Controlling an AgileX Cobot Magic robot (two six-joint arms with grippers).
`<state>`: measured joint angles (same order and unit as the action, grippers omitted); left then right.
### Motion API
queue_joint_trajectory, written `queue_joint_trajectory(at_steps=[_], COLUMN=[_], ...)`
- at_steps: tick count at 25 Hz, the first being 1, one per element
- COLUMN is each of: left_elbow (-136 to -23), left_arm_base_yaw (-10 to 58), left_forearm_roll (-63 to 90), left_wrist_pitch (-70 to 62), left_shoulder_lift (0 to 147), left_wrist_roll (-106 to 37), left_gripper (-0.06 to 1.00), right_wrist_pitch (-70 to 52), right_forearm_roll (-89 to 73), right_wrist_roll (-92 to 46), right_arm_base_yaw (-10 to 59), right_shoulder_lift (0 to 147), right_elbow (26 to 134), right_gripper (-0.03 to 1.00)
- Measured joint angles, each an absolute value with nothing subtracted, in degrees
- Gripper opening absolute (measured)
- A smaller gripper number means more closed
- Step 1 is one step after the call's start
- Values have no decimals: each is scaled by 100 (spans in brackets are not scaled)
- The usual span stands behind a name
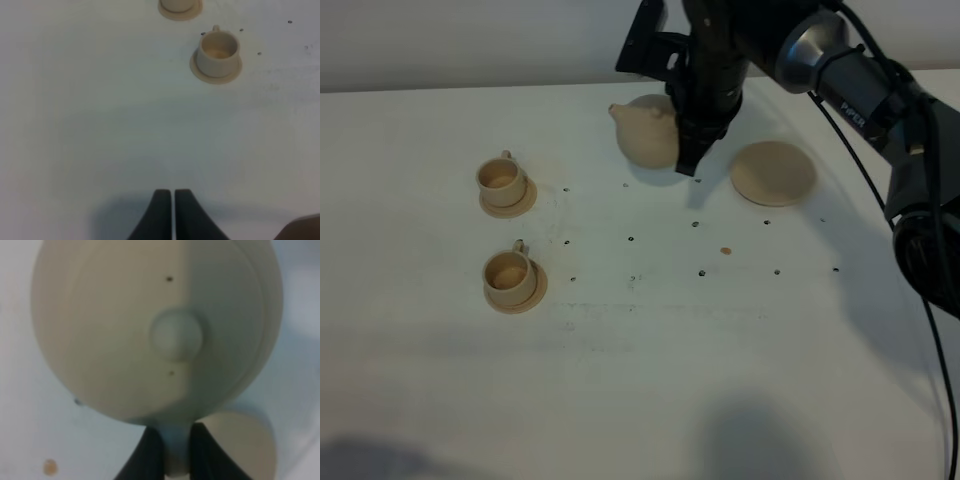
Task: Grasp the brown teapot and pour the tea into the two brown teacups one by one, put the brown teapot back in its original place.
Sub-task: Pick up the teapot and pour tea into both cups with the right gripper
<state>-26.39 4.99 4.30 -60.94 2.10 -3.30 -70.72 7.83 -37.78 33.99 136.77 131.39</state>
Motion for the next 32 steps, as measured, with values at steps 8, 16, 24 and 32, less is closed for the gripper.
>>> queue_joint_trajectory(at_steps=[8, 16, 24, 32], left_elbow=[-2639, -2639, -2639, -2639], left_arm_base_yaw=[499, 499, 499, 499], left_forearm_roll=[430, 430, 430, 430], left_wrist_pitch=[-6094, -6094, -6094, -6094], left_shoulder_lift=[210, 210, 210, 210], left_wrist_roll=[-330, -330, -330, -330], left_gripper=[-2, -2, -2, -2], right_wrist_pitch=[-7081, -7043, -6284, -5956], right_forearm_roll=[803, 754, 757, 831], right_wrist_roll=[-3319, -3102, -2834, -2702], right_arm_base_yaw=[3642, 3859, 3917, 3934], right_shoulder_lift=[13677, 13794, 14116, 14373], right_elbow=[13418, 13458, 13463, 13473], right_gripper=[11, 11, 11, 11])
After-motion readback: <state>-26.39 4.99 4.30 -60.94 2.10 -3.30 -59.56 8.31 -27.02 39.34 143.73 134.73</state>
